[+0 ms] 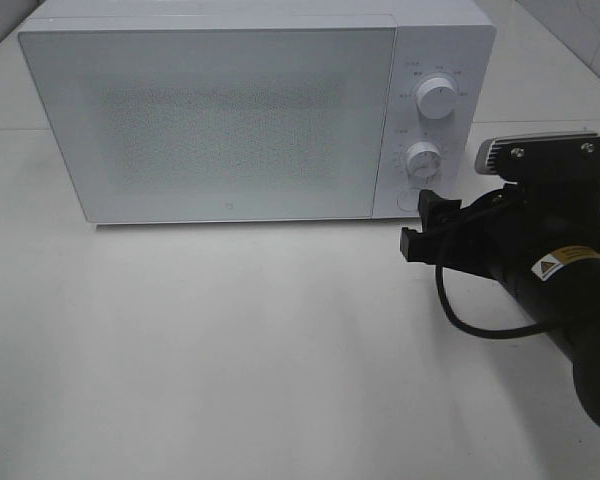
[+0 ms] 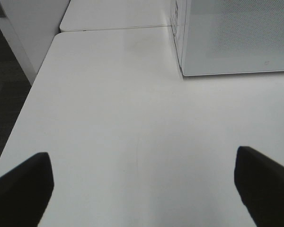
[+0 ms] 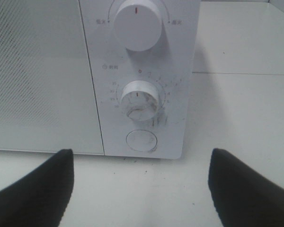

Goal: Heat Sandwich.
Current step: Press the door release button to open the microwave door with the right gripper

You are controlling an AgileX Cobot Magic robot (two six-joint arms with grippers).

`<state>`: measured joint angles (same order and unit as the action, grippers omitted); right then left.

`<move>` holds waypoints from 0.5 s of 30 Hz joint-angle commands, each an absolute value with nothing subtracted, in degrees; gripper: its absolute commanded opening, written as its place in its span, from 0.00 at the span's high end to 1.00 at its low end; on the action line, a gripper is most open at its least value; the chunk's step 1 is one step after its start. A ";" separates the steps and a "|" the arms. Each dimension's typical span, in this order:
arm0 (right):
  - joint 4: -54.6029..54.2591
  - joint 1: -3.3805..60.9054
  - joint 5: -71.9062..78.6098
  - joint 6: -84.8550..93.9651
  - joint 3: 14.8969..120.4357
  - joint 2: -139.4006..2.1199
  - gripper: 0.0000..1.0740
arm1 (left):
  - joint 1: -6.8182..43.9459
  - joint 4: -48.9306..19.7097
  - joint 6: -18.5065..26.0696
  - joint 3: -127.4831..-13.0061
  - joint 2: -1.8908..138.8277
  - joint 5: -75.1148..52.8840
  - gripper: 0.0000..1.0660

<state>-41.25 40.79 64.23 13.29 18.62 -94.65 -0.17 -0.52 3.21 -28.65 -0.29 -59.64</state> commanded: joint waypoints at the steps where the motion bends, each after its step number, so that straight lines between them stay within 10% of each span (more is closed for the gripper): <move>1: -43.66 43.09 66.18 13.41 18.62 -97.23 0.29 | -0.17 -0.34 2.86 -28.59 -1.89 -59.53 0.08; 15: -44.12 44.29 66.81 10.37 18.62 -98.66 0.29 | -0.17 -0.34 2.86 -28.59 -1.89 -59.53 0.08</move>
